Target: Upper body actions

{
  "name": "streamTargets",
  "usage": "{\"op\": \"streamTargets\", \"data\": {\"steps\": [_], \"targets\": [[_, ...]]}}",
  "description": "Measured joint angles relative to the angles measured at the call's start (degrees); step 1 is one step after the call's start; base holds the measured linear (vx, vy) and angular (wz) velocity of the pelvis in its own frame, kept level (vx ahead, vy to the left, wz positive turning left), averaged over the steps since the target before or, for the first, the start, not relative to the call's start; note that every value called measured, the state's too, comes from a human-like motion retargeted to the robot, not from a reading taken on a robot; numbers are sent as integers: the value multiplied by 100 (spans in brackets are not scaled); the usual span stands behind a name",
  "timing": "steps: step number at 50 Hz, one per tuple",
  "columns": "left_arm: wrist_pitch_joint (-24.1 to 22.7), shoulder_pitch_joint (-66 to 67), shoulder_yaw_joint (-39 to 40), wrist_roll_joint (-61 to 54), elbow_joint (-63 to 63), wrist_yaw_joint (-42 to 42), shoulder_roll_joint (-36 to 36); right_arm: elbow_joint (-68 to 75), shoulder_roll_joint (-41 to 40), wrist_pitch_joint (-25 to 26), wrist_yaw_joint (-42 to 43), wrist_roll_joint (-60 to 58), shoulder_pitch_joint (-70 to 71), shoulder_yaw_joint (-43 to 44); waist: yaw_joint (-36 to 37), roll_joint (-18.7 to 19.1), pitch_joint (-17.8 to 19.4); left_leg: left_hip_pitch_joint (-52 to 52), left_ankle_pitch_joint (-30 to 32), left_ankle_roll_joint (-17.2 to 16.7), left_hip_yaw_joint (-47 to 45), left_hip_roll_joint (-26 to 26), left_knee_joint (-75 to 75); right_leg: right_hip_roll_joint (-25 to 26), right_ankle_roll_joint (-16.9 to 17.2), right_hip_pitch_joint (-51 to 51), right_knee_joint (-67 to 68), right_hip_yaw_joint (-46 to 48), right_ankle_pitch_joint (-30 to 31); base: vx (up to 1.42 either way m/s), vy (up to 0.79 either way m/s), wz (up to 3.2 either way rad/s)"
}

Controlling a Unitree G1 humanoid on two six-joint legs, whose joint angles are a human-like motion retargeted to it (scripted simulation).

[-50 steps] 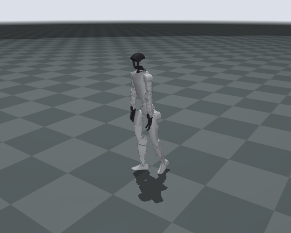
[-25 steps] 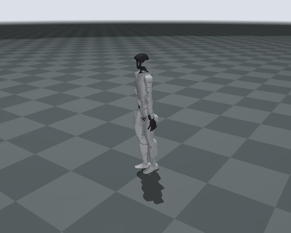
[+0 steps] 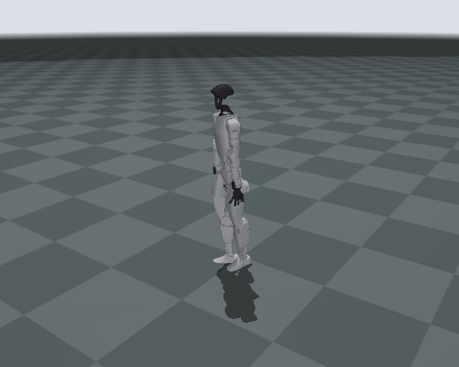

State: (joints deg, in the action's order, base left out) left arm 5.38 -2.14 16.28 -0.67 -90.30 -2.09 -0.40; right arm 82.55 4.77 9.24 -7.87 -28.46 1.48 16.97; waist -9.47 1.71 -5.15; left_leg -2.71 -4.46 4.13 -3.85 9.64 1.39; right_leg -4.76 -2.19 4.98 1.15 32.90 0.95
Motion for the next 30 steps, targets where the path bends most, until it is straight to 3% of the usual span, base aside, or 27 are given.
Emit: {"op": "streamTargets", "data": {"steps": [9, 14, 19, 23, 30], "targets": [[69, 154, 123, 19, -75, 65, 119, 393, 90, 4, 376, 193, -168, 50, -98, 76, -46, -337, 48, -133, 319, -62, 271, -74, 69, 177, 507, 29, -249, 0, 4, 26], [74, 72, 138, 7, 148, 68, 179, 546, 62, -66, 686, 545, -275, 62, -506, 131, 236, -433, 311, -141, 1094, -16, 408, 135, -44, 263, 896, -1058, -192, -8, -3, 143], [71, -92, 147, 11, 353, 60, 277, 609, 24, -79, 711, 608, -397, 49, -262, -59, 350, -552, 557, -189, 1499, 168, 489, 256, 259, 270, 994, -2360, -256, -10, -8, 92], [48, -158, 120, -100, 468, -28, 291, 577, 10, -85, 629, 551, -432, 98, 72, -197, 418, -645, 746, -256, 1902, 339, 537, 102, 27, 60, 692, -1423, -316, -16, -14, 108], [-23, -148, 98, -302, 354, -54, 159, 219, 180, -189, 605, 309, -367, 237, 557, -254, 656, -906, 872, -248, 2243, 549, 588, 126, 8, -257, 127, -610, -62, -23, -8, 122]]}}
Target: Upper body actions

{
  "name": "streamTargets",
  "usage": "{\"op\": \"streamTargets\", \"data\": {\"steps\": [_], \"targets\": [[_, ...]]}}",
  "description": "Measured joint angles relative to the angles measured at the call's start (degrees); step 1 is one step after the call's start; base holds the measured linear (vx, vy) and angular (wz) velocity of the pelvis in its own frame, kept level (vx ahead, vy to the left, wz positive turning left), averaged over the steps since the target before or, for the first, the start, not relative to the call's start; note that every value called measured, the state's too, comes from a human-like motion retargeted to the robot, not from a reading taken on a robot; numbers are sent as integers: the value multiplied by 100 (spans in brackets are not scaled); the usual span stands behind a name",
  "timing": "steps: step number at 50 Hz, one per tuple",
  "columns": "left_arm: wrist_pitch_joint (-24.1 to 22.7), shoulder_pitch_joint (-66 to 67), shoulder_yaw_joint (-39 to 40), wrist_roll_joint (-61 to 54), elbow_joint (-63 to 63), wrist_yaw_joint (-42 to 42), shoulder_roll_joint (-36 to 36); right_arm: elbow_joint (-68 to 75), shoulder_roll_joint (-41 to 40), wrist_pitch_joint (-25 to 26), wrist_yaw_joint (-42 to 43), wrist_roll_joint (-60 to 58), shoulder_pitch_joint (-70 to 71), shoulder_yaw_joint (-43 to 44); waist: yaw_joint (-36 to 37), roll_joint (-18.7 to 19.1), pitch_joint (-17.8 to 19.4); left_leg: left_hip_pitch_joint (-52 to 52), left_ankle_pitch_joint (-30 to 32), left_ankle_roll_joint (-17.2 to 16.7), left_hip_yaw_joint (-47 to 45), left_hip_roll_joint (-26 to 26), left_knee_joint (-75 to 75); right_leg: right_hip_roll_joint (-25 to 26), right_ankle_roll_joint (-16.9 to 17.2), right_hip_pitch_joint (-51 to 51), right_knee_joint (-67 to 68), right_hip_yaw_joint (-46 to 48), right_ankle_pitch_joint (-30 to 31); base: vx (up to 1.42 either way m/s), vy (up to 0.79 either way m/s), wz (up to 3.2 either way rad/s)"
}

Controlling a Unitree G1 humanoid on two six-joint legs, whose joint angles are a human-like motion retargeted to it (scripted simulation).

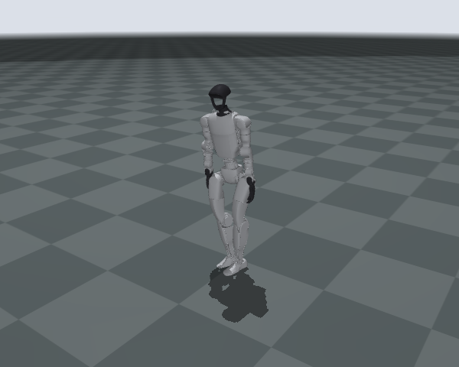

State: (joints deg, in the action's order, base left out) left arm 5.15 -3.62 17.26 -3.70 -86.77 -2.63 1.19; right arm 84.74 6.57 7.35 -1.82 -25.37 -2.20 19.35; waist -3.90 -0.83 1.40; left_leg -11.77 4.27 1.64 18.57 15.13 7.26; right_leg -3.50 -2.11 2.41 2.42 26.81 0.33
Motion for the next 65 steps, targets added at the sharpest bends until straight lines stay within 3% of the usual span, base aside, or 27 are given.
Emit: {"op": "streamTargets", "data": {"steps": [7, 13, 17, 22, 25, 27, 40, 44, 47, 48, 50, 54, 60, 62, 63, 65], "targets": [[65, 218, 31, 163, -378, -322, 39, 70, 276, 70, 62, 152, 17, 304, -44, -15, -120, -290, -710, 247, -2138, -477, -274, -124, -22, -149, -327, 1123, -13, -19, -1, 184], [-197, 318, 413, -369, -553, -585, 37, 116, 345, 102, 52, 343, -38, 475, -105, -52, -209, -134, -1085, -66, -4918, -1100, -317, -273, 0, -259, -419, 2087, -178, -16, 9, 191], [-361, 407, 757, -801, -501, -708, -20, 121, 299, 126, 93, 272, -63, 416, -46, -76, -367, 86, -1040, -81, -5788, -1338, -110, -368, 75, -274, -444, 2694, -245, -10, 16, 145], [-289, 441, 838, -888, -535, -579, 28, 54, 147, 124, 96, 212, 13, 299, 158, -120, -546, 206, -687, 28, -5220, -1348, 125, -414, 174, -284, -494, 3190, -286, -7, 17, 91], [-267, 487, 760, -731, -514, -577, 64, -42, 56, 80, 30, 169, 56, 261, 413, 5, -616, 414, -604, -327, -4618, -1273, -195, -216, 225, -334, -502, 3345, -348, -1, 21, 37], [-284, 530, 745, -638, -501, -603, 62, -98, 22, 48, -11, 94, 77, 220, 518, 55, -653, 539, -545, -62, -4548, -1069, -510, -130, 279, -426, -519, 3443, -376, 5, 21, 41], [-399, 357, 746, -612, -247, -741, 52, -202, -21, -42, 24, -349, 52, -83, 701, -123, -737, 595, -831, 207, -3401, -617, -531, -188, 615, -942, -246, 4224, -591, 6, 21, 48], [-390, 290, 650, -668, -253, -634, 66, -237, -5, -79, 32, -278, -5, -62, 448, 68, -660, 730, -882, 259, -3293, -770, -550, -198, 301, -1088, 302, 4444, -301, 7, 16, 63], [-363, 176, 602, -623, -348, -561, 78, -307, -7, -104, 20, -112, -25, -100, 196, 489, -497, 809, -898, 222, -3079, -1233, -516, -358, -272, -1066, 1321, 4445, 112, 1, 12, 61], [-359, 134, 583, -604, -358, -532, 86, -337, -10, -116, 33, -45, -13, -134, 103, 617, -386, 856, -903, 210, -3002, -1383, -505, -485, -515, -1029, 1795, 4344, 153, -2, 10, 48], [-333, 53, 539, -546, -349, -472, 108, -384, -23, -131, 56, 35, 18, -206, -9, 685, -180, 963, -904, 222, -2974, -1479, -522, -749, -623, -805, 2559, 3785, 159, -3, 8, 36], [-280, -49, 476, -406, -317, -412, 184, -372, -88, -152, 55, 46, 30, -289, -279, 378, -50, 973, -830, 295, -2739, -1173, -594, -874, -97, 212, 3093, 1983, -93, -1, 1, 65], [-307, -21, 397, -392, -279, -343, 201, -258, -143, -199, 97, -89, -80, -365, -543, 10, -51, 936, -808, 337, -2296, -802, -591, -521, 353, 549, 1341, 781, -464, 4, -6, 77], [-293, -41, 424, -383, -311, -356, 217, -202, -161, -209, 99, -97, -108, -351, -592, -149, -18, 1027, -810, 365, -2156, -611, -611, -422, 362, 534, 610, 483, -215, 6, -9, 73], [-287, -52, 448, -393, -334, -383, 229, -173, -177, -216, 97, -88, -131, -342, -592, -196, -18, 1070, -810, 356, -2089, -569, -624, -354, 190, 508, 391, 370, 67, 11, -9, 47], [-254, -73, 507, -421, -393, -430, 235, -104, -179, -218, 56, -95, -198, -299, -391, -301, -103, 1096, -825, 333, -2117, -488, -648, -479, 404, 431, 311, 394, 125, 17, -8, 18]]}}
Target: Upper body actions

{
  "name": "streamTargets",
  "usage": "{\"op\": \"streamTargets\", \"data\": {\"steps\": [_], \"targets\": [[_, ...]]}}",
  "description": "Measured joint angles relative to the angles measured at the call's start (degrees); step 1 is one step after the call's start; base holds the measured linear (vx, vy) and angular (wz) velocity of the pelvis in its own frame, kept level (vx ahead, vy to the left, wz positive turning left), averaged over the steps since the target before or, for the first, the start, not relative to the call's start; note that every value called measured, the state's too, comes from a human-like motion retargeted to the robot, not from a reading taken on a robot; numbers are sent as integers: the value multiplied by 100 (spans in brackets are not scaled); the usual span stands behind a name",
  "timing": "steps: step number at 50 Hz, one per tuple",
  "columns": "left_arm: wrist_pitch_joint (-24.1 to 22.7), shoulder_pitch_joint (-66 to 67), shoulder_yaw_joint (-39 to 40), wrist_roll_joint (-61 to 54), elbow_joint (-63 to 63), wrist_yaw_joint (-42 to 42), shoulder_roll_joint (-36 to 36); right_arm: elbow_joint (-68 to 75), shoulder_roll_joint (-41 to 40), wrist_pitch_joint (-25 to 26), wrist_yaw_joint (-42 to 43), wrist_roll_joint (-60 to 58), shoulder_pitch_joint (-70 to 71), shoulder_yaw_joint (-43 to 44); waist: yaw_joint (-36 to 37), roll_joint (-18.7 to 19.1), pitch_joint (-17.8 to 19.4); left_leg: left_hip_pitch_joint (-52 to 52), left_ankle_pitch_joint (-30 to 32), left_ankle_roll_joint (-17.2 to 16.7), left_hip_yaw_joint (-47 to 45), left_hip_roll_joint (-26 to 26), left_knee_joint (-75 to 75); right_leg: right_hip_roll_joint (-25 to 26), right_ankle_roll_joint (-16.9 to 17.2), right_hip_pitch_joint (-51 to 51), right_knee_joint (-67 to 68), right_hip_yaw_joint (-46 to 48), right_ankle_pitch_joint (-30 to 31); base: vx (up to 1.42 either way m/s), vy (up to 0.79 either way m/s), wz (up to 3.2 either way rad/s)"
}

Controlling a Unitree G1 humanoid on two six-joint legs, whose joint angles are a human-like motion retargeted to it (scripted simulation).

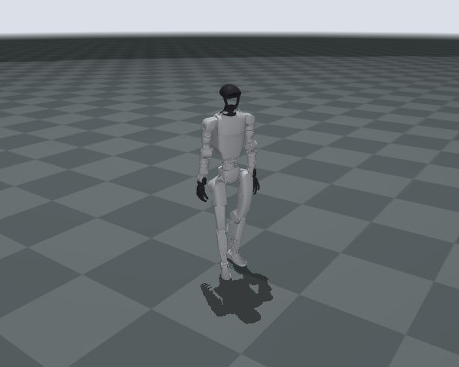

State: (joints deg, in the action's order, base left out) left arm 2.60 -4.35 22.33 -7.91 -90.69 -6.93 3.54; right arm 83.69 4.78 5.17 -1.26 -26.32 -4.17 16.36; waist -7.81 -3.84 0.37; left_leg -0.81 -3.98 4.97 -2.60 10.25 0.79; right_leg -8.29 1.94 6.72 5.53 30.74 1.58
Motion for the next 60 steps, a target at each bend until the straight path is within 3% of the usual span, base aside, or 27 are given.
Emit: {"op": "streamTargets", "data": {"steps": [5, 17, 23, 25, 28, 32, 35, 38, 42, 48, 53, 57, 60], "targets": [[-75, -35, 23, -296, -106, 1, -151, -28, -13, 53, -14, -77, -29, 185, 451, 51, -62, -47, -32, -48, 67, -89, 30, 61, 77, -171, -322, 568, 171, 6, -9, 5], [83, 49, -22, -67, -119, 3, -25, -381, -60, -53, -107, -127, 218, 54, 98, 126, -133, -201, -37, -244, 374, -210, 150, 277, -133, -167, -362, 390, 19, 5, -12, 27], [65, 9, 11, -257, 92, -20, -53, -513, -69, -86, -198, -181, 255, 120, 17, 1, -78, -665, -208, -414, 311, -188, 966, 15, -33, 69, -177, 143, 66, 0, -5, 4], [68, 25, -42, -246, 112, -23, -60, -581, -54, -95, -241, -201, 222, 142, 56, -70, -61, -822, -161, -294, 377, -83, 1266, -128, 15, 167, -105, -27, 121, 2, 4, -56], [20, 71, -6, -233, 102, 79, -85, -631, -28, -77, -247, -203, 229, 162, 236, -159, 25, -1001, -66, -202, 1409, 307, 1479, -265, 93, 313, 2, -404, 212, 0, 10, -136], [-87, 205, 191, -362, 185, 172, -167, -655, 4, -105, -230, -67, 225, 148, 799, -183, 233, -820, 332, -510, 3585, 910, 1320, -93, 72, 520, 110, -1182, 349, 3, 13, -260], [-154, 241, 200, -360, 233, 192, -130, -696, 40, -127, -327, -9, 280, 156, 1206, -257, 438, -676, 315, -637, 3776, 902, 1081, 34, 72, 788, 347, -1979, 400, 0, 11, -264], [-115, 296, 66, -244, 212, 269, -30, -796, 68, -114, -352, -112, 364, 134, 553, -194, 501, -405, 162, -158, 3263, 608, 619, -17, 66, 859, 504, -2020, 291, -4, 8, -76], [-26, 370, -68, -64, 42, 436, 158, -866, 2, -167, -255, 30, 419, -142, -80, -78, 483, -356, 107, 2, 2671, 378, 463, 106, -105, 1111, 619, -2322, 120, -4, -1, -171], [-80, 406, -451, 416, 70, 469, 371, -729, -1, -144, -401, -50, 490, -240, -93, 21, 430, -139, -248, 174, 1014, -106, 181, -388, -600, 1396, 747, -768, -472, -4, -12, -286], [-95, 532, -541, 393, -1, 605, 340, -810, 18, -122, -437, -171, 505, -172, 10, 160, 253, 199, -748, 84, -1017, -571, -3, -728, -865, 1355, 803, 1398, -957, 3, -22, -376], [-100, 639, -504, 431, 40, 591, 283, -902, 20, -81, -632, 185, 657, -67, -236, 429, 103, 408, -1116, -200, -2330, -962, 6, -557, -794, 743, 377, 3849, -1168, 7, -33, -369], [-71, 653, -523, 521, 98, 569, 243, -977, 66, -49, -608, 437, 772, -19, -336, 584, 58, 626, -1329, -468, -3043, -1085, 35, -168, -674, 396, -19, 5100, -1144, 12, -19, -360]]}}
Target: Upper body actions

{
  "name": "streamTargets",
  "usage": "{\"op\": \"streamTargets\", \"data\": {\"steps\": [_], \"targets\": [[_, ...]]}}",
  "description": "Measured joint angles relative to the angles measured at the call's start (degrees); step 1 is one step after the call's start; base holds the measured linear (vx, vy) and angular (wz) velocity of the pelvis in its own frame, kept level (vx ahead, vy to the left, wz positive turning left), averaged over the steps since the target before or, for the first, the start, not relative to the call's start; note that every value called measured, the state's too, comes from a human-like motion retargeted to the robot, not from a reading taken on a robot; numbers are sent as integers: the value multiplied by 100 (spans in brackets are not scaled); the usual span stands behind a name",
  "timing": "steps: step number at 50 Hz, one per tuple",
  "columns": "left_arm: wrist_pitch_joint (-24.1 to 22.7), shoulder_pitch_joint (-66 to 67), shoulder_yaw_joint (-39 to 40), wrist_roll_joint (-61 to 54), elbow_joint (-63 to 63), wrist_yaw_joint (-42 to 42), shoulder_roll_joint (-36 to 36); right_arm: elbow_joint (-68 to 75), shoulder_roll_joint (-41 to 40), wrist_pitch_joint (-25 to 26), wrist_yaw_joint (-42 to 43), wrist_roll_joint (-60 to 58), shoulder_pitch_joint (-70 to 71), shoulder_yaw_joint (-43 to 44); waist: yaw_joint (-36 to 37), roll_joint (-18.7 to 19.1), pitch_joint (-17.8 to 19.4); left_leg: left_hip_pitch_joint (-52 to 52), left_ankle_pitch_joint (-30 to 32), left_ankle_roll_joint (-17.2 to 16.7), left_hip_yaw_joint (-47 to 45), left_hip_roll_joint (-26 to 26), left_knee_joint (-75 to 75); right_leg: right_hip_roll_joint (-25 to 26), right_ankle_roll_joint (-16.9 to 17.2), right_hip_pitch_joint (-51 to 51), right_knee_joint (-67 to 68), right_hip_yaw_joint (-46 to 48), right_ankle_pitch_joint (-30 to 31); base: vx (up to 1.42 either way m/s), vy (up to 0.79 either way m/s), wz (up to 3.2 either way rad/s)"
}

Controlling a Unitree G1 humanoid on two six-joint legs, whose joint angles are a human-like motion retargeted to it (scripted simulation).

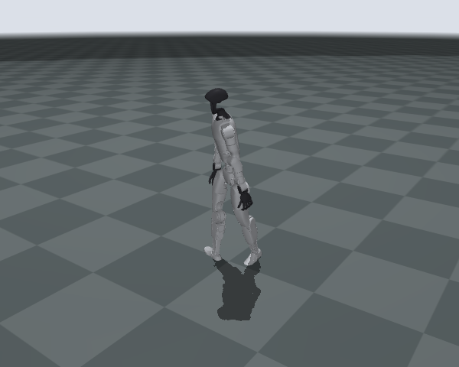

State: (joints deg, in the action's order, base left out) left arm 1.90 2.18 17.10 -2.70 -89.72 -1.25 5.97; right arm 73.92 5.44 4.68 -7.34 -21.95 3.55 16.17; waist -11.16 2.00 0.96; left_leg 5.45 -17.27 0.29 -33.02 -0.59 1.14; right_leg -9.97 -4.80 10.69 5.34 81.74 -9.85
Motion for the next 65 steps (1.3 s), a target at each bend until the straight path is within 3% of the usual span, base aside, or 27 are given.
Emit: {"op": "streamTargets", "data": {"steps": [5, 8, 13, 17, 20, 22, 25, 30, 33, 43, 45, 50, 54, 59, 65], "targets": [[87, -73, -131, 204, 147, 26, 12, 27, 60, 116, 209, 320, 140, 116, 11, 97, -121, 287, -15, -351, -840, -57, 144, 409, -19, -125, -366, 758, 415, 27, -20, -309], [113, -115, -224, 311, 293, -6, 41, 123, 56, 190, 291, 493, 185, 253, -98, 188, -158, 471, 137, -510, -1083, -78, 212, 400, -342, 12, -312, 191, 1082, 35, -8, -213], [150, -147, -239, 397, 397, -102, -67, 475, 70, 315, 407, 583, 53, 533, -347, 322, -321, 718, 735, -496, -1164, -146, 435, 385, -409, 46, -165, -512, 989, 49, -6, -118], [80, -193, -191, 383, 409, -22, -213, 817, 49, 381, 509, 583, -90, 684, -375, 147, -457, 847, 1580, -67, -1047, -122, 847, 261, -357, -26, -221, -1091, 943, 45, -7, -104], [68, -197, -256, 496, 463, 12, -256, 1062, 29, 427, 546, 608, -178, 683, -146, -271, -553, 699, 2203, 600, -629, 11, 1612, -48, -370, -33, -252, -1726, 967, 40, -3, -143], [58, -211, -326, 484, 477, -13, -251, 1167, 0, 476, 503, 525, -178, 654, 115, -594, -588, 366, 2320, 723, -246, 90, 2352, -286, -384, 51, -198, -2220, 979, 35, -3, -171], [54, -243, -299, 343, 428, -7, -290, 1115, -69, 544, 406, 206, -155, 535, 398, -913, -549, -360, 2030, 374, 499, 259, 3280, -468, -392, 155, -147, -2886, 1016, 27, 1, -165], [63, -261, -160, 46, 376, 88, -370, 736, -138, 407, 270, -343, -71, 197, 185, -980, -419, -1231, 1634, 698, 1235, 370, 3271, -544, -327, 131, -129, -3394, 1091, 14, 8, -89], [74, -254, -146, 51, 385, 74, -366, 585, -139, 366, 210, -567, -10, 29, 155, -850, -307, -1536, 1586, 700, 1780, 515, 2593, -374, -312, 96, -119, -3721, 1109, 17, 13, -113], [109, -341, -200, 115, 274, -28, -384, 566, -67, 423, 158, -378, -79, 180, 346, -402, 94, -1607, 1528, 183, 3651, 840, 1096, 307, -192, -438, -199, -4729, 1081, 18, 17, -114], [92, -336, -181, 99, 241, -64, -431, 626, 2, 434, 238, -323, -144, 219, 294, -265, 116, -1400, 1759, 252, 3741, 874, 714, 461, -145, -611, -217, -4859, 1034, 23, 29, -64], [136, -335, 16, 124, -1, -74, -547, 977, 192, 577, 480, -438, -299, 162, -168, -43, -156, -907, 1604, 236, 3387, 725, 453, 583, 11, -850, -256, -5013, 983, 27, 25, -47], [87, -500, -78, 184, 49, -127, -454, 1383, 300, 547, 695, -103, -254, 285, -58, -72, -153, -451, 1475, 329, 3151, 810, 138, 590, 50, -920, -183, -5167, 931, 6, 20, -66], [108, -573, -89, 220, 42, -265, -446, 1498, 288, 695, 584, -235, -394, 413, 65, -47, -439, -286, 1314, 446, 3031, 910, 9, 574, 137, -887, -162, -5303, 912, 13, 11, -42], [52, -722, 110, -59, 50, -187, -471, 1289, 126, 623, 519, -299, -308, 239, -39, -38, -386, -208, 1169, 511, 2928, 953, 6, 515, 231, -857, -107, -5372, 942, -1, 12, -27]]}}
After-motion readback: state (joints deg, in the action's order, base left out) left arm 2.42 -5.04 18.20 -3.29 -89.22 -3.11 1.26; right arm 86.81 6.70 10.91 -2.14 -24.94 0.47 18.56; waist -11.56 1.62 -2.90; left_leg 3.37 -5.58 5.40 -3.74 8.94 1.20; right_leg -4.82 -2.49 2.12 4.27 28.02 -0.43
